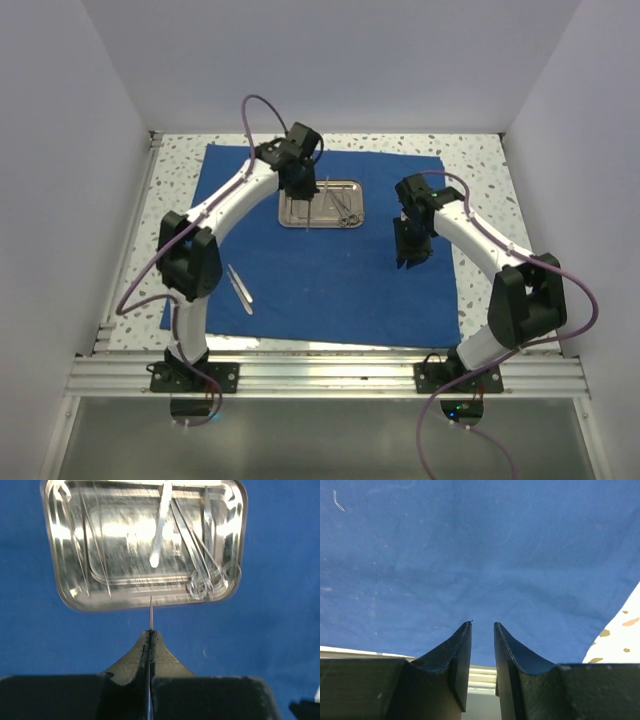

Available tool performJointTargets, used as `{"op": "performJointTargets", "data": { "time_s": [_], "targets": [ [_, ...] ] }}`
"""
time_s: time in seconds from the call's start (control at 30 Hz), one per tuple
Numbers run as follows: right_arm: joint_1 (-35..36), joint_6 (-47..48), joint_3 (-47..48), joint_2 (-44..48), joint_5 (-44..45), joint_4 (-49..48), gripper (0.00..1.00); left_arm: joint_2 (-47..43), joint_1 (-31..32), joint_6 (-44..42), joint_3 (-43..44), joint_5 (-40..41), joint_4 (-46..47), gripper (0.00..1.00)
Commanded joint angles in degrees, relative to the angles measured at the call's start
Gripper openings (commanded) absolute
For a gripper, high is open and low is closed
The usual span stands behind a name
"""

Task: Open and lay out the surgical kit
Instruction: Pick up the medical item from the container, then place the medical item in the surgical kit, then pick up the medical item from the container.

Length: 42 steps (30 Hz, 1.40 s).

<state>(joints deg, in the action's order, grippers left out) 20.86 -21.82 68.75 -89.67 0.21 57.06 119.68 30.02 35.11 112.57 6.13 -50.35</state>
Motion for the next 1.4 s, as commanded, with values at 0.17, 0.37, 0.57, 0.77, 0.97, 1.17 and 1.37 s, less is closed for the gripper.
{"op": "performJointTargets", "data": {
  "time_s": [0.17,0.37,0.57,0.77,0.97,1.17,1.37],
  "targets": [
    [-0.3,-0.8,-5.7,3.4,-2.7,-4.5,0.29,-14.0,9.7,11.3,-24.9,-3.1,4.6,0.00],
    [-0.1,-0.4,-8.8,3.6,-1.7,-5.6,0.29,-17.3,12.6,13.6,-30.9,-4.6,5.2,0.12],
    [-0.2,-1.9,-9.2,2.9,-2.1,-6.7,0.30,-16.3,13.4,13.1,-29.4,-5.9,3.5,0.68],
    [-0.2,-3.0,-8.3,4.2,-2.1,-5.6,0.30,-9.8,12.3,5.4,-13.1,-0.8,-2.7,0.84],
    [-0.2,-3.1,-4.6,6.0,-1.0,-2.5,0.29,2.7,5.1,-1.7,6.9,3.8,-5.2,0.72],
    [-0.3,-3.6,0.1,9.1,-0.3,3.0,0.29,12.5,0.5,-5.1,12.9,4.8,2.6,0.68],
    [-0.2,-3.3,-1.4,12.1,2.6,6.5,0.29,17.8,-0.4,-7.0,13.8,2.3,13.2,0.66]
  ]
}}
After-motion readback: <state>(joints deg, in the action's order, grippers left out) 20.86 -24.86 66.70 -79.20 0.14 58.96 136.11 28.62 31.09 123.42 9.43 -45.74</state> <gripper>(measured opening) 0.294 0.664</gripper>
